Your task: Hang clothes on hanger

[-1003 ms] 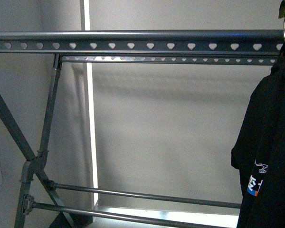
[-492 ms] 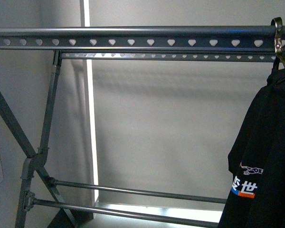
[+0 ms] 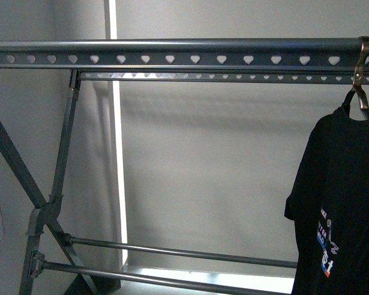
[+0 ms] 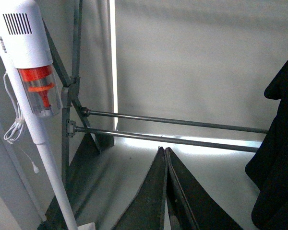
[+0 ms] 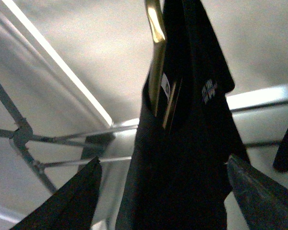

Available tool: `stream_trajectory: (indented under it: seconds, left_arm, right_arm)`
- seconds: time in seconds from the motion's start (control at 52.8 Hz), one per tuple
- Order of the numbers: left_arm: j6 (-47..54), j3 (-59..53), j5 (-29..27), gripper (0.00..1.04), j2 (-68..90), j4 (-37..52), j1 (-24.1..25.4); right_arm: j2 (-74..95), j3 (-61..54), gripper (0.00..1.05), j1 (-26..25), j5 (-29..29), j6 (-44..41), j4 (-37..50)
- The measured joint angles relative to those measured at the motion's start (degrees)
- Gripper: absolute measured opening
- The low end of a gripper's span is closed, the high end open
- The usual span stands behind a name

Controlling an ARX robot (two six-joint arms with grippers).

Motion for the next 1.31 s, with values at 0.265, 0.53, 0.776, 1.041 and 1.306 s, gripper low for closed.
stream_trajectory:
  seconds: [0.265,0.53,0.776,1.041,1.306]
  left_arm:
    - [-0.02,0.00,-0.02,0.04,-0.04,-0.04,0.00]
    - [0.00,0.00,0.02,0.04,-0.07,-0.04,0.00]
    - [0.00,0.00,-0.09,0.04,-0.07,-0.04,0.00]
    - [0.00,0.00,-0.09,0.04,-0.07,-0.04,0.00]
    - [0.00,0.00,-0.09,0.04,-0.07,-0.04,0.00]
  right_arm:
    - [-47.84,-32.68,0.97,9.64,7.82,-12.48,6.58]
    - [-75.67,-52.87,0.61,13.94,16.74,-17.42,-7.06]
    - [-79.14,-56.94,0.08,9.22,14.29,-17.27,-6.36]
    - [-80.63,-58.82,0.02,9.22,14.29,-17.25,-6.10]
    - [-82.90,-61.37,0.02,9.14,14.25,-17.25,-5.73]
